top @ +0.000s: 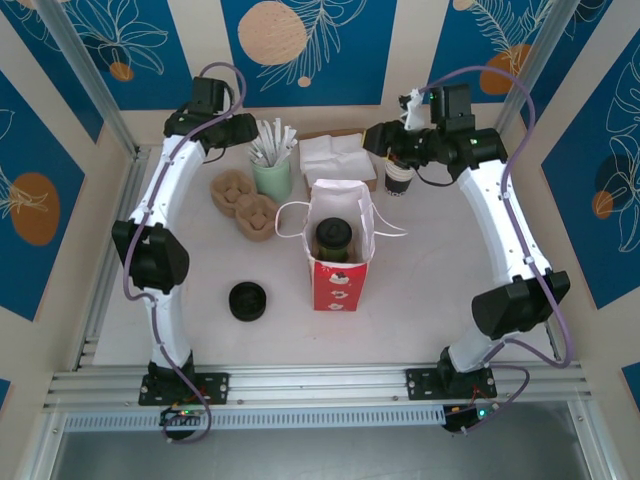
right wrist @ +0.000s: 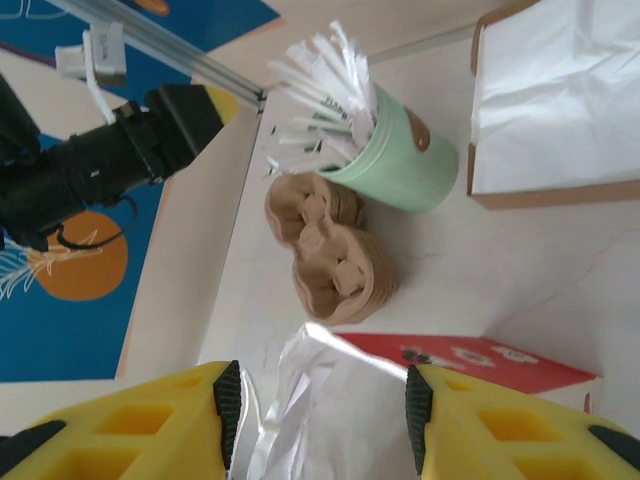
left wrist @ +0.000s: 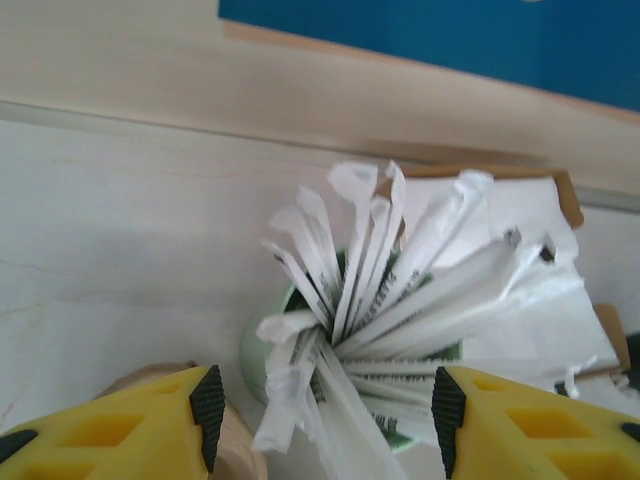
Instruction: Pack the takeout coffee
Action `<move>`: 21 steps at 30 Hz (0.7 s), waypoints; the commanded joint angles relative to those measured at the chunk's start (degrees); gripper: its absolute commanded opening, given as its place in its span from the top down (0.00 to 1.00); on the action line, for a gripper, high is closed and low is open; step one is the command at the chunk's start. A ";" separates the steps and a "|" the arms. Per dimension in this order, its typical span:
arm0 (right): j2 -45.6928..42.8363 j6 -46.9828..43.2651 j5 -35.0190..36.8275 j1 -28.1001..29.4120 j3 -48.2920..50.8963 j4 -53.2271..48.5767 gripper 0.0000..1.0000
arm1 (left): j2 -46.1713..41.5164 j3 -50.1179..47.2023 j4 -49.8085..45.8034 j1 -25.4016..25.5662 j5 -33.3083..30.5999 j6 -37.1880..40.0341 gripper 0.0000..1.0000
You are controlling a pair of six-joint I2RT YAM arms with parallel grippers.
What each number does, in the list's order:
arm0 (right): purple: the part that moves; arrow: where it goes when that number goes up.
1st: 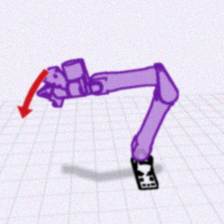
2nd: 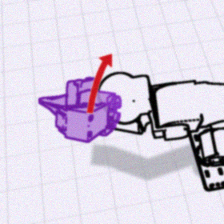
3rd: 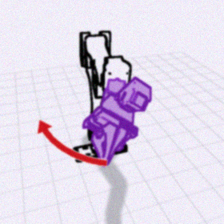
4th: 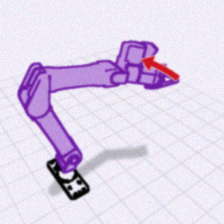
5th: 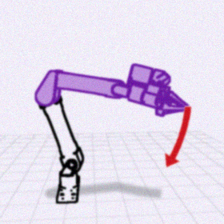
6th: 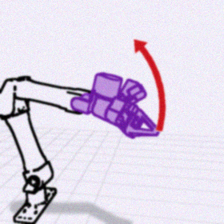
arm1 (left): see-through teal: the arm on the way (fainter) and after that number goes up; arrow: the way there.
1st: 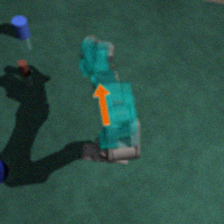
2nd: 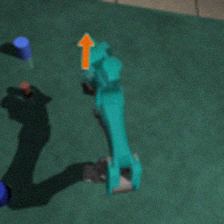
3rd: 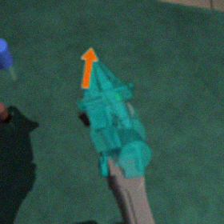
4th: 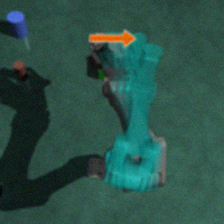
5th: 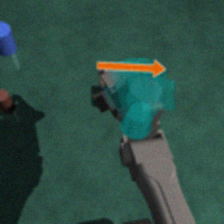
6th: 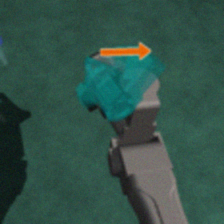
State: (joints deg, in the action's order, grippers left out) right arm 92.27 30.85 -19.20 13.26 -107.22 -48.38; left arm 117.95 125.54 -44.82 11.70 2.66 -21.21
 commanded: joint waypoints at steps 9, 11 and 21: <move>-9.33 0.45 3.76 1.56 7.84 2.75 0.51 | -5.62 -1.09 -4.84 3.51 0.92 6.16 0.47; -10.30 0.45 4.46 1.60 8.96 3.03 0.51 | -5.49 -0.50 -4.84 4.11 1.26 6.40 0.48; -13.99 -0.94 5.01 1.51 12.89 4.93 0.51 | -2.82 3.44 -3.62 8.07 3.69 11.07 0.54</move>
State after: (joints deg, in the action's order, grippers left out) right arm 80.84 30.87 -14.63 14.63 -95.55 -44.91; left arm 114.48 126.93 -48.49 18.96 4.97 -12.93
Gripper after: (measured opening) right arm 0.486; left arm 0.464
